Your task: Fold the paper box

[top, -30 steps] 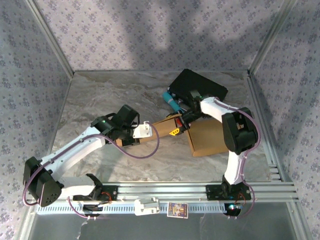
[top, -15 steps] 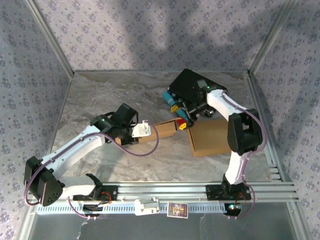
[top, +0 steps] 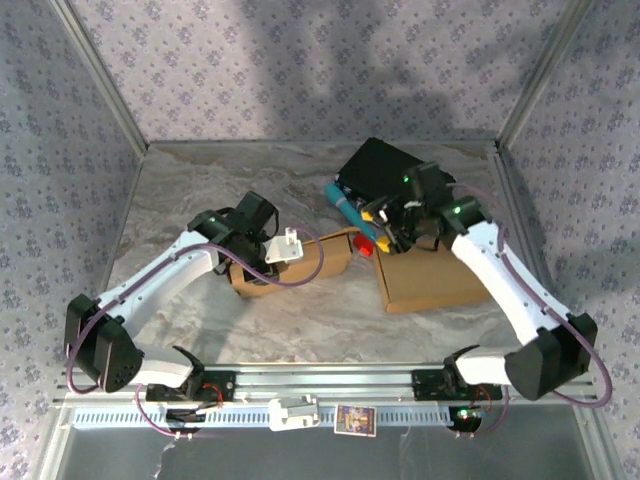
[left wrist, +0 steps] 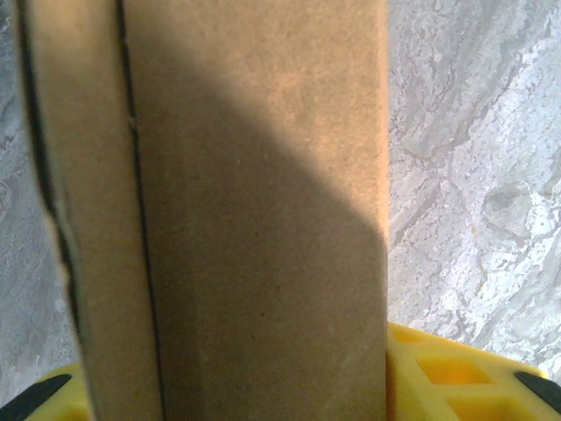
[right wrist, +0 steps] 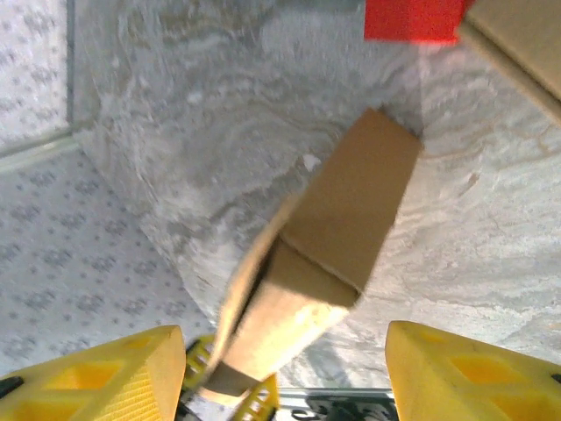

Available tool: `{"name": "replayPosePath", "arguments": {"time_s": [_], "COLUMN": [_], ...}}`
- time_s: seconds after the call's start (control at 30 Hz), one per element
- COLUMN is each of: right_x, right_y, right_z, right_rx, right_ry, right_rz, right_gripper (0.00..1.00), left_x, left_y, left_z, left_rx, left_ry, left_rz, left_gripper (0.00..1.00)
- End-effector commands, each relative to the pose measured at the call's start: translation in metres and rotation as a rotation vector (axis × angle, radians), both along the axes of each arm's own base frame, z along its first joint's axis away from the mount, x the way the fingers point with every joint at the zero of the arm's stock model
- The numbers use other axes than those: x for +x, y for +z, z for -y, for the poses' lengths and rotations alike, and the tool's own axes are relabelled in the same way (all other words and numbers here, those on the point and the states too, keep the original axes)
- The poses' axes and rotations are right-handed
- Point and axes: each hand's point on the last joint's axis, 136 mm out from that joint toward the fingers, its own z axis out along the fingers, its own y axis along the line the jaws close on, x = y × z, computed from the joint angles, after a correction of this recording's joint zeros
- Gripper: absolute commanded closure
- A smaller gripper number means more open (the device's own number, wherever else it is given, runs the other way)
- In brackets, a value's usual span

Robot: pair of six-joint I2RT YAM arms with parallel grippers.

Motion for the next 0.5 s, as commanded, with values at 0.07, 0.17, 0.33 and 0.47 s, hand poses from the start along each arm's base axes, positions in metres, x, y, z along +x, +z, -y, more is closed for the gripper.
{"name": "replayPosePath", "arguments": {"time_s": [0.07, 0.17, 0.33, 0.47], "right_x": [0.003, -0.004, 0.004, -0.001], "right_y": [-0.008, -0.032, -0.030, -0.058], "right_z": [-0.027, -0.042, -0.065, -0.065], "right_rx": [-0.040, -0.036, -0.044, -0.098], "right_ry": [-0.017, 0.031, 0.092, 0.090], "right_rz": [0.090, 0.032, 0.052, -0.027], "right_gripper": [0.39, 0.40, 0.46, 0.47], "left_x": [-0.005, -0.003, 0.000, 0.004], "left_y": [-0.005, -0.006, -0.006, -0.005], "left_z": [0.001, 0.001, -0.001, -0.001], "left_rx": [-0.020, -0.023, -0.027, -0.044], "left_ry": [0.069, 0.075, 0.085, 0.102], "left_rz": [-0.069, -0.062, -0.063, -0.061], "left_gripper": [0.51, 0.50, 0.49, 0.47]}}
